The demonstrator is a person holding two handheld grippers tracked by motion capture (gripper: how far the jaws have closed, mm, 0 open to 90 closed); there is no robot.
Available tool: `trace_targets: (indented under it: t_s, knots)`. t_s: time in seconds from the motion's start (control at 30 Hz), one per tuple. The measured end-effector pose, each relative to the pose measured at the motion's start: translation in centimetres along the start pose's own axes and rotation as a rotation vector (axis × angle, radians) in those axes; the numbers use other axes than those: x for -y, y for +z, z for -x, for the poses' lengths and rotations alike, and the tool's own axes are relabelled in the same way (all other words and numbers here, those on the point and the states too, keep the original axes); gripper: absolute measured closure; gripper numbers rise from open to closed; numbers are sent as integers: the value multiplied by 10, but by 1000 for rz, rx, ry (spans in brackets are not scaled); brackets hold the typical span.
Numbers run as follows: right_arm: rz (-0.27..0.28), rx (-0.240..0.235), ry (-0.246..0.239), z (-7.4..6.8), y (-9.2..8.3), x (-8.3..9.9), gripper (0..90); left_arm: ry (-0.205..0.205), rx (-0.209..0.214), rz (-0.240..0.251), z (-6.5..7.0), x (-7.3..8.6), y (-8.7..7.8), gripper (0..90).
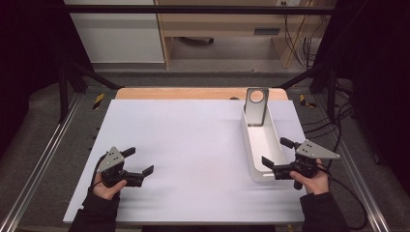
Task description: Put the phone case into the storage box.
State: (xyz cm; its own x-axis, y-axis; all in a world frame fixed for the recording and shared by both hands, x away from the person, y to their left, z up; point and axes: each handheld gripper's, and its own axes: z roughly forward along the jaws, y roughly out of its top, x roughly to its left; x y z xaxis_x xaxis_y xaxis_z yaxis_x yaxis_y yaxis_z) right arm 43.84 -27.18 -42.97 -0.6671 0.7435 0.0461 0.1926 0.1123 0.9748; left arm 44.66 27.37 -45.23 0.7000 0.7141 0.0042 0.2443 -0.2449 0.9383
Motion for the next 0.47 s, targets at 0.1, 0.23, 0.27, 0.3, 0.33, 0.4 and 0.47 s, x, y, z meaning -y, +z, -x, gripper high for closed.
trace_targets:
  t_s: [0.1, 0.23, 0.27, 0.3, 0.33, 0.4, 0.47]
  knots:
    - [-13, 5, 3, 2, -5, 10, 4, 1, 2, 4, 0, 0, 0, 0]
    - [-30, 1, 12, 6, -10, 19, 4, 2, 5, 10, 1, -1, -1, 0]
    - [-33, 0, 10, 6, -10, 20, 4, 3, 5, 10, 1, -1, -1, 0]
    - [-36, 2, 7, 6, -11, 23, 4, 3, 5, 10, 1, -1, -1, 0]
    - [-41, -1, 10, 6, -11, 24, 4, 4, 6, 11, 1, -1, -1, 0]
    - [-50, -2, 9, 8, -12, 27, 4, 5, 7, 12, 1, -2, -1, 0]
    - [-52, 1, 13, 8, -12, 29, 4, 6, 8, 13, 1, -2, -1, 0]
